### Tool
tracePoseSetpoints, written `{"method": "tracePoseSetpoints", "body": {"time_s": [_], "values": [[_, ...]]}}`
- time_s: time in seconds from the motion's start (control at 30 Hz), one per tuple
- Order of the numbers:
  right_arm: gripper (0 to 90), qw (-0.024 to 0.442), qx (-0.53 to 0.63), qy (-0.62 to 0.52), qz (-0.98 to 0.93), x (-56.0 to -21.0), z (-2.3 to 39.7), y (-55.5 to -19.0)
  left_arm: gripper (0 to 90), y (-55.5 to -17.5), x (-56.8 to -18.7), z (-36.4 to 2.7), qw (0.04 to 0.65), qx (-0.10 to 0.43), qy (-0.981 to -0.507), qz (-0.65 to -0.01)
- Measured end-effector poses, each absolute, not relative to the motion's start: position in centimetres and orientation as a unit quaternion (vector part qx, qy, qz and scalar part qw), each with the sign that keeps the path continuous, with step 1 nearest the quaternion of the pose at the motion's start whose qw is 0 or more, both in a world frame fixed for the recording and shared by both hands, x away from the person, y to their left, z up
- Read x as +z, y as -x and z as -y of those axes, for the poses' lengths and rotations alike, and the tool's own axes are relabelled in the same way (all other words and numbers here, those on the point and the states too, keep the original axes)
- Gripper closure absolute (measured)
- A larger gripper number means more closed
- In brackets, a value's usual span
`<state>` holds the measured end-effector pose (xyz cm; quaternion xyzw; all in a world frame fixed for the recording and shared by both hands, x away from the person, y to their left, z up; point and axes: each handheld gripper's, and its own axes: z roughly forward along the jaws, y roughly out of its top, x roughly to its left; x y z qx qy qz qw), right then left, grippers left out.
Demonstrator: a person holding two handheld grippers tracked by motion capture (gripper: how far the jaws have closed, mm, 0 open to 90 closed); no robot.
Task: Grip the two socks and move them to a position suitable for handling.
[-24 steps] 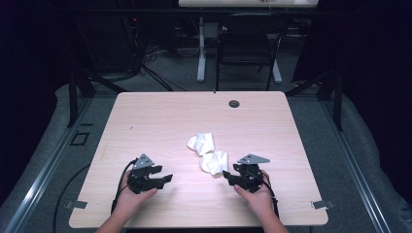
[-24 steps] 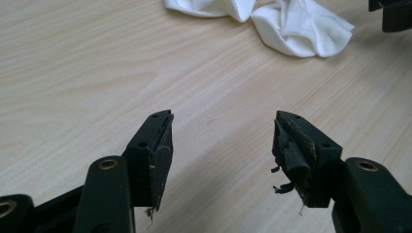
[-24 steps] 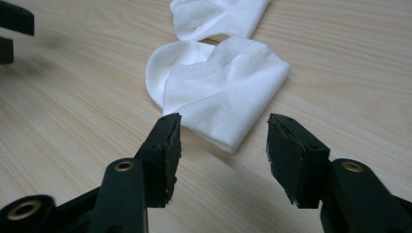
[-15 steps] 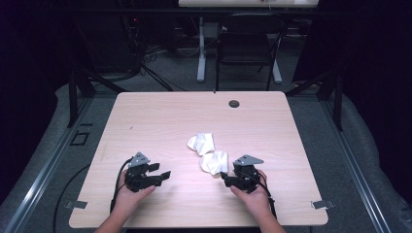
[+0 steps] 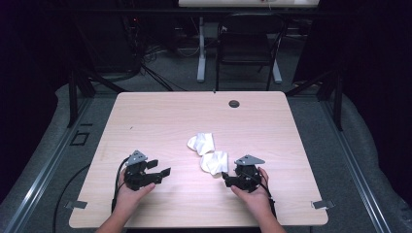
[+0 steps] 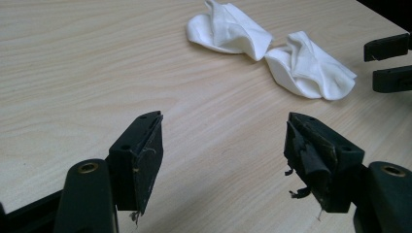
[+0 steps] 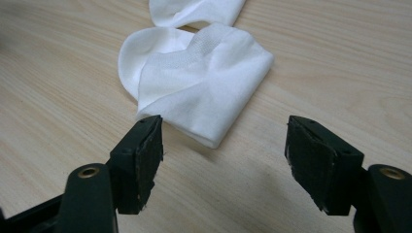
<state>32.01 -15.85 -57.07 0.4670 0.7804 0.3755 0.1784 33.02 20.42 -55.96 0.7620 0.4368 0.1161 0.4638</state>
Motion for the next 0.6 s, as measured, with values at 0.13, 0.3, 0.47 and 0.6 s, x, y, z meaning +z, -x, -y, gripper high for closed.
{"method": "tracePoseSetpoints", "body": {"time_s": [0.13, 0.3, 0.47, 0.6], "values": [[28.9, 0.178, 0.372, -0.467, -0.782, -57.2, 15.5, -32.1, 27.8, -33.1, -55.9, -20.5, 0.463, 0.12, -0.763, -0.434], [33.4, 0.167, 0.374, -0.461, -0.787, -56.9, 15.2, -32.5, 27.5, -33.0, -55.8, -20.4, 0.456, 0.124, -0.771, -0.427], [38.9, 0.166, 0.379, -0.472, -0.779, -56.2, 14.9, -33.0, 28.9, -33.1, -56.0, -20.3, 0.443, 0.121, -0.776, -0.432], [44.8, 0.169, 0.38, -0.471, -0.778, -55.7, 14.9, -33.3, 31.9, -33.1, -56.0, -20.4, 0.443, 0.118, -0.774, -0.436]]}}
